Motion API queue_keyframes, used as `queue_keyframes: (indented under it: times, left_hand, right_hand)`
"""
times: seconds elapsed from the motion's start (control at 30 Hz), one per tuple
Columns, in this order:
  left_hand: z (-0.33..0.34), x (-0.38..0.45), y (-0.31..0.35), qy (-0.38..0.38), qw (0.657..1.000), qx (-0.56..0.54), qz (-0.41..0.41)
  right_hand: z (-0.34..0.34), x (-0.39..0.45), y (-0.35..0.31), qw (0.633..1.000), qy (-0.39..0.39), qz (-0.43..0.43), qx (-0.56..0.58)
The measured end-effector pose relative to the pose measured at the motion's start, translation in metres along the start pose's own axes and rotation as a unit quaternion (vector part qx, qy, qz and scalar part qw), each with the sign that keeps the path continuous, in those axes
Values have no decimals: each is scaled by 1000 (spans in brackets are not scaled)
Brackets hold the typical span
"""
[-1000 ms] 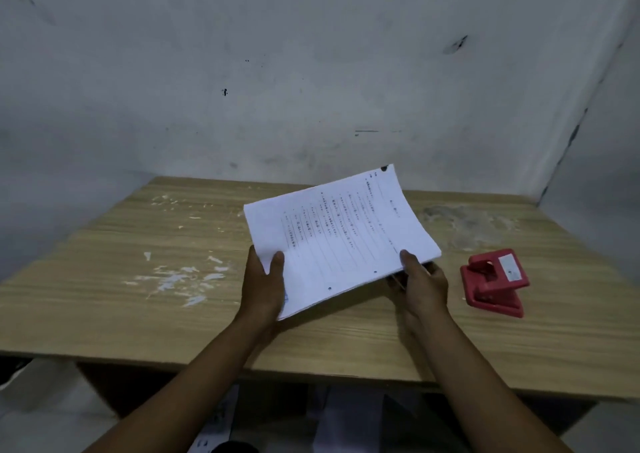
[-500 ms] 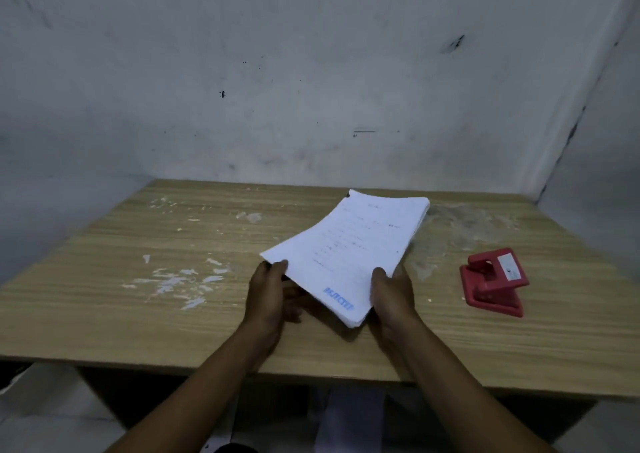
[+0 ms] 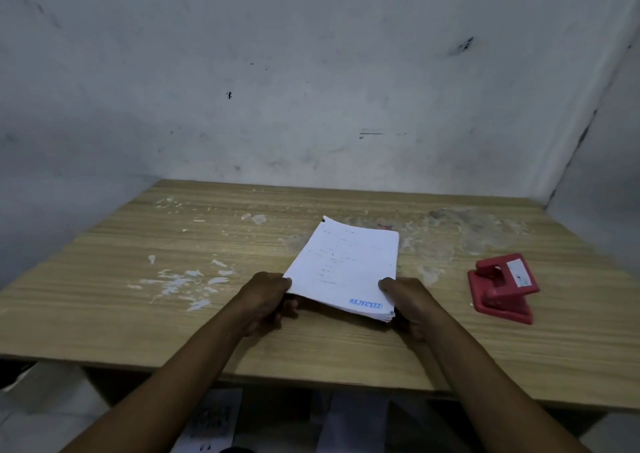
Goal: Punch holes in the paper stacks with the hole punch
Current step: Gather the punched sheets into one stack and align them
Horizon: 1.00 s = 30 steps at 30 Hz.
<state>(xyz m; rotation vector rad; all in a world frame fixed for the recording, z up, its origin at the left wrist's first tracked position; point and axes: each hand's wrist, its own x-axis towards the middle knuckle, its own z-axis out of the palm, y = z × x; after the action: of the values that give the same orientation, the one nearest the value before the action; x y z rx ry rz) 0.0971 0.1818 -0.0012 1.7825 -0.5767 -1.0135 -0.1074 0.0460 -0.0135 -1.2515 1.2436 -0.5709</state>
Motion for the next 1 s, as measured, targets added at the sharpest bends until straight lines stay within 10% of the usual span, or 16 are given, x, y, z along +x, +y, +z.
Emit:
queue_keyframes:
  times: [0.23, 0.47, 1.0]
  left_hand:
    - [24, 15, 9, 35, 997, 63, 22]
    - [33, 51, 5, 162, 909, 337, 186]
    - [36, 145, 19, 224, 877, 348, 245]
  right_hand:
    - [-2, -1, 0, 941, 77, -137, -300]
    - [3, 44, 12, 916, 123, -181, -337]
    - [15, 142, -30, 886, 125, -237, -378]
